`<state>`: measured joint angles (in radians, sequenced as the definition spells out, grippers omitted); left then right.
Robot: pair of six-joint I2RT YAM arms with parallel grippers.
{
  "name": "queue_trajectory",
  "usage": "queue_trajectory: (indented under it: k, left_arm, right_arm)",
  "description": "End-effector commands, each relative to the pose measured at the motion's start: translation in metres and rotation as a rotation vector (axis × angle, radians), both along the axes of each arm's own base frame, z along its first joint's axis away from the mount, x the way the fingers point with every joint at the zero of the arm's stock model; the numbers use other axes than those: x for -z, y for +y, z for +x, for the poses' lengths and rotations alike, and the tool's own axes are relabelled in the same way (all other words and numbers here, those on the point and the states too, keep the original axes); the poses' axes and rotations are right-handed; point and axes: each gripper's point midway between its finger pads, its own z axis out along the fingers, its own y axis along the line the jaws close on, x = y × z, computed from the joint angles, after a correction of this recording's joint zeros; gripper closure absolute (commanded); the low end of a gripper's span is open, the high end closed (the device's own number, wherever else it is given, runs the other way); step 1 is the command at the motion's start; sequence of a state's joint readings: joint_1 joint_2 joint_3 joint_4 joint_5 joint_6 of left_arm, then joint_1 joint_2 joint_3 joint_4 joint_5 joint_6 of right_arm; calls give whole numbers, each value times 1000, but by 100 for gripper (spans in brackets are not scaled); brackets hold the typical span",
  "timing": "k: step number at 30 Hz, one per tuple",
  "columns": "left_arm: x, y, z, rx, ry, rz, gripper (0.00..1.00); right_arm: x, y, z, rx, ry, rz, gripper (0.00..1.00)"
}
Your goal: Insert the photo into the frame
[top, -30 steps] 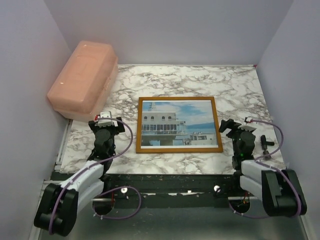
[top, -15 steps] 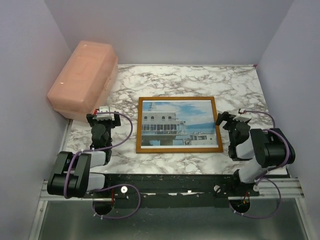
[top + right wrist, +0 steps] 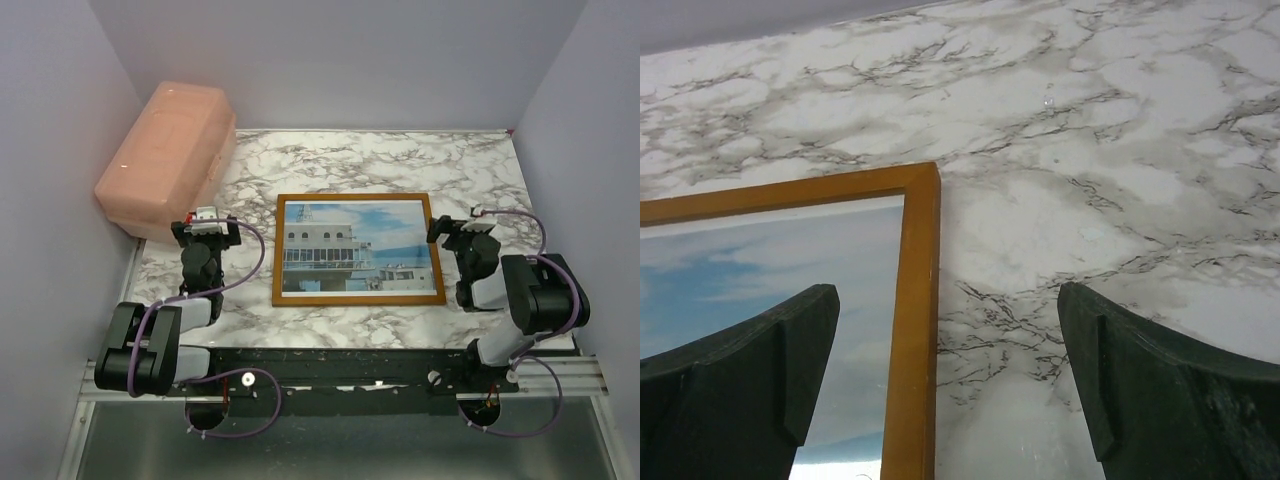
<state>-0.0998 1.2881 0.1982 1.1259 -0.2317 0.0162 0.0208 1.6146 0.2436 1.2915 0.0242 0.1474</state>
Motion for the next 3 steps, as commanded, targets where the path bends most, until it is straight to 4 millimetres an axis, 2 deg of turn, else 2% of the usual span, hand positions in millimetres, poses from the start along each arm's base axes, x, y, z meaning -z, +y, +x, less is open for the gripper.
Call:
queue_trajectory:
  k: [1, 3]
  left_arm:
    - [-9, 0, 6, 15, -22, -37, 2]
    - [-10, 1, 5, 7, -36, -40, 1]
  right_arm:
    - [1, 11, 3, -69, 4, -33, 0]
    - [2, 11, 3, -68, 5, -32, 0]
